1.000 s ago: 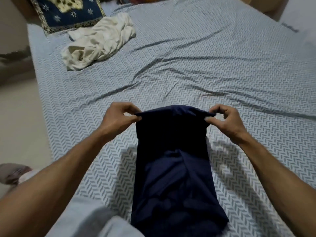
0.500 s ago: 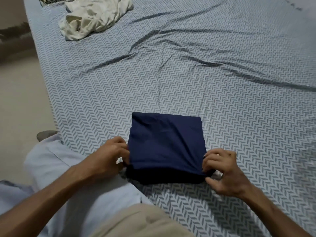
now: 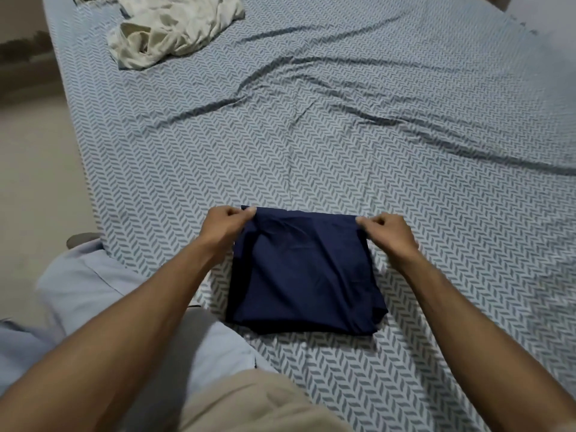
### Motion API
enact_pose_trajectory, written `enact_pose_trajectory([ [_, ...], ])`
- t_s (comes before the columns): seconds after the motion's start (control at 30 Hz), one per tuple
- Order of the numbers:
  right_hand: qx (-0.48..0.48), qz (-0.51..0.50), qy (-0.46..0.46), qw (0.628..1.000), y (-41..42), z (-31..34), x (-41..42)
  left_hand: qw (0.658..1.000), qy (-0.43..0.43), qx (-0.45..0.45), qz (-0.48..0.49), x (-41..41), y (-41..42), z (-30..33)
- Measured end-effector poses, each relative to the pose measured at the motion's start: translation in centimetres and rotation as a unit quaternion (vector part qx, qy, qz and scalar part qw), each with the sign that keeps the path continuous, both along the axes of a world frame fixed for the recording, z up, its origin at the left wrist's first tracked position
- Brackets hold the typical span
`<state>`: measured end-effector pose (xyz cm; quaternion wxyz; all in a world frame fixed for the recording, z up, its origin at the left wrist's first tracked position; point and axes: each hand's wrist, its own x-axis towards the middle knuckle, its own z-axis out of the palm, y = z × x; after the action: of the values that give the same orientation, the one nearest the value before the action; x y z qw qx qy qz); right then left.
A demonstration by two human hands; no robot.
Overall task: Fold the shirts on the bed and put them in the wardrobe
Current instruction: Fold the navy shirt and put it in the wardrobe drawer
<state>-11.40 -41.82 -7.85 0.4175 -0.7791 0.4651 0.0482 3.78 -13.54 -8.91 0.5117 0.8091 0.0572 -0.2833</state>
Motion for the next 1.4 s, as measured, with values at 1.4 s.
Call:
enact_pose_trajectory([
  [1.4, 0.04, 0.307, -0.262, 0.914, 4.7, 11.7, 14.1, 0.974, -0.179, -0.129, -0.045, 10.1, 7.9, 13.7],
])
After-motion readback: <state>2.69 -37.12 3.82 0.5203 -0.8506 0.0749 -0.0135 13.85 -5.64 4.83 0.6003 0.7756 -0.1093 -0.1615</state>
